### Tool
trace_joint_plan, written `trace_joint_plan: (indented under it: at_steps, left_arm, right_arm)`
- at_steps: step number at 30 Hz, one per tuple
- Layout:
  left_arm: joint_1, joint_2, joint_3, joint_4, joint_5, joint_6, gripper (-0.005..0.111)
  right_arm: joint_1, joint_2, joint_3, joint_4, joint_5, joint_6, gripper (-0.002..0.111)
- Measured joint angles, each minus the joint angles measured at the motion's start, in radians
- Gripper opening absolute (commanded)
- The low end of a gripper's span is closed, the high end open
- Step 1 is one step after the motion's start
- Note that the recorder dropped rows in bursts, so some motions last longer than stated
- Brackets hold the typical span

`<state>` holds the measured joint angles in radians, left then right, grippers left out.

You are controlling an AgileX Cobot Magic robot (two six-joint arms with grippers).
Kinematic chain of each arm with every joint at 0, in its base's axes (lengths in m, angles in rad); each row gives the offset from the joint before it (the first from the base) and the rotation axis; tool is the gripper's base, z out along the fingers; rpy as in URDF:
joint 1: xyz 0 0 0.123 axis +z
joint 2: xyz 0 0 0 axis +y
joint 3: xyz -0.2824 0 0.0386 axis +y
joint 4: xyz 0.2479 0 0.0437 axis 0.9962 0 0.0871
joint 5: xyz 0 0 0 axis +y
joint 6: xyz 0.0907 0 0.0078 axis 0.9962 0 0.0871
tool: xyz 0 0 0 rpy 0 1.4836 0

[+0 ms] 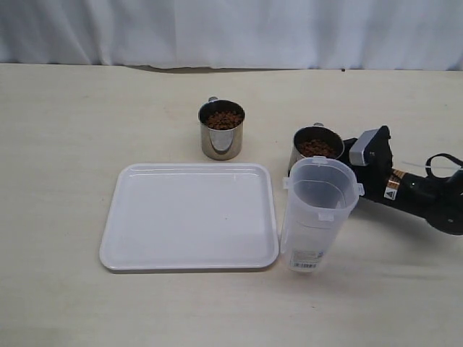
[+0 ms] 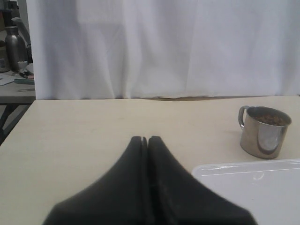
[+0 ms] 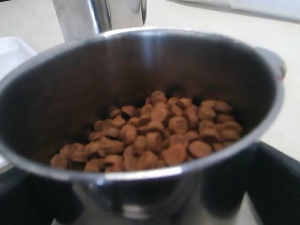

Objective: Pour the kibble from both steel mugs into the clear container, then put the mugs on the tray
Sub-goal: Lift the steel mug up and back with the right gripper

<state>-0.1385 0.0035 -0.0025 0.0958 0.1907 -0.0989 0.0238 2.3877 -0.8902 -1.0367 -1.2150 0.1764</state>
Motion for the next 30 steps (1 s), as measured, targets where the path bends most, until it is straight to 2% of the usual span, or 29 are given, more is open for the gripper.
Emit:
trace_joint_plan:
  at_steps: [1, 2, 3, 4, 5, 6, 7, 8, 13, 19, 24, 30]
  left_arm:
    - [0.0, 0.0, 0.0, 0.0, 0.0, 0.0, 0.0]
    - [0.0, 0.0, 0.0, 0.0, 0.0, 0.0, 0.0]
    - [0.0, 0.0, 0.0, 0.0, 0.0, 0.0, 0.0]
    - [0.0, 0.0, 0.0, 0.0, 0.0, 0.0, 0.0]
    - [0.0, 0.0, 0.0, 0.0, 0.0, 0.0, 0.0]
    - [0.0, 0.0, 0.0, 0.0, 0.0, 0.0, 0.0]
    - [0.0, 0.0, 0.0, 0.0, 0.0, 0.0, 0.0]
    - [0.0, 0.0, 0.0, 0.0, 0.0, 0.0, 0.0]
    - [0.0, 0.0, 0.0, 0.0, 0.0, 0.0, 0.0]
    - [0.0, 0.0, 0.0, 0.0, 0.0, 0.0, 0.0]
    - [0.0, 0.0, 0.0, 0.0, 0.0, 0.0, 0.0]
    - [0.0, 0.0, 0.0, 0.0, 0.0, 0.0, 0.0]
  right_arm:
    - [0.0, 0.006, 0.0, 0.0, 0.0, 0.0, 0.065]
    - [0.0, 0.014, -0.002, 0.0, -0.005, 0.0, 0.057]
    - [0.0, 0.014, -0.002, 0.0, -0.008, 0.0, 0.042]
    - [0.0, 0.016, -0.004, 0.0, -0.009, 0.0, 0.036]
    - [0.0, 0.018, -0.004, 0.0, -0.009, 0.0, 0.023]
    - [0.0, 0.018, -0.004, 0.0, -0.009, 0.0, 0.018]
    - [0.0, 0.018, -0.004, 0.002, -0.009, 0.0, 0.008]
    - [0.0, 0.018, -0.004, 0.008, -0.009, 0.0, 0.005]
    - [-0.002, -0.028, -0.004, 0.046, 0.027, 0.01, 0.005]
    - [-0.107, -0.209, 0.009, 0.041, 0.03, 0.25, 0.005]
    - [-0.173, -0.391, 0.024, -0.048, 0.143, 0.385, 0.005]
    - [-0.181, -0.606, 0.049, -0.149, 0.241, 0.498, 0.005]
